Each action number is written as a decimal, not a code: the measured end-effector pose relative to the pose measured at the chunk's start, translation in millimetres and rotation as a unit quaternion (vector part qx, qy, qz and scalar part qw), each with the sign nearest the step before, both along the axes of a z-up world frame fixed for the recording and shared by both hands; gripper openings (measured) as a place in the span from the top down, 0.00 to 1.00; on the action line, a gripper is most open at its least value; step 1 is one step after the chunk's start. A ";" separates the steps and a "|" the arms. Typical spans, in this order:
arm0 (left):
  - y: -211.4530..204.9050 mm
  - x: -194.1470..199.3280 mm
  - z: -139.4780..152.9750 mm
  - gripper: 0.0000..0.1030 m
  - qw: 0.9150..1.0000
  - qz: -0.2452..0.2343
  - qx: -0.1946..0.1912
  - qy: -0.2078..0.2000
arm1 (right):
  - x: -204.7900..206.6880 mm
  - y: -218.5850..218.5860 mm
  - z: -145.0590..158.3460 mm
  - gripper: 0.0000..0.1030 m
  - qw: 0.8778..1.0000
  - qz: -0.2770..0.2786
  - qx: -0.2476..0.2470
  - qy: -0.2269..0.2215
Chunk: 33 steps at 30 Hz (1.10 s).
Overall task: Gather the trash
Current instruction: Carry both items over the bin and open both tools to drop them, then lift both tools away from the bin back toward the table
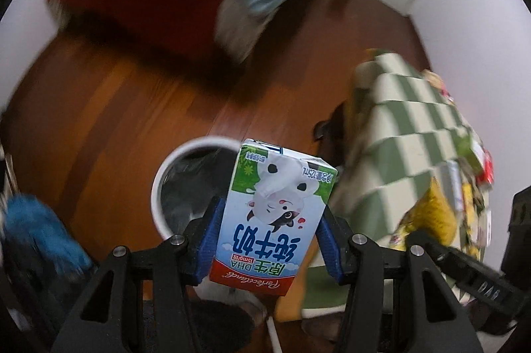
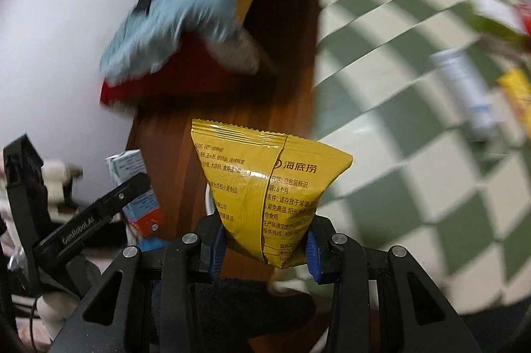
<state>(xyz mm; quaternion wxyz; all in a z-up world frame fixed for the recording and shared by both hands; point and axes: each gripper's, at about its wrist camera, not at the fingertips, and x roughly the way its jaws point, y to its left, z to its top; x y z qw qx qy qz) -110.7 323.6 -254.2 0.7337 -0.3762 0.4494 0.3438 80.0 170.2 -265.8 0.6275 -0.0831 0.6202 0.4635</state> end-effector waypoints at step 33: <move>68.0 -60.5 -150.1 0.01 0.986 0.077 -0.035 0.142 | -78.7 162.1 -213.7 0.03 0.955 0.140 -0.244 -0.092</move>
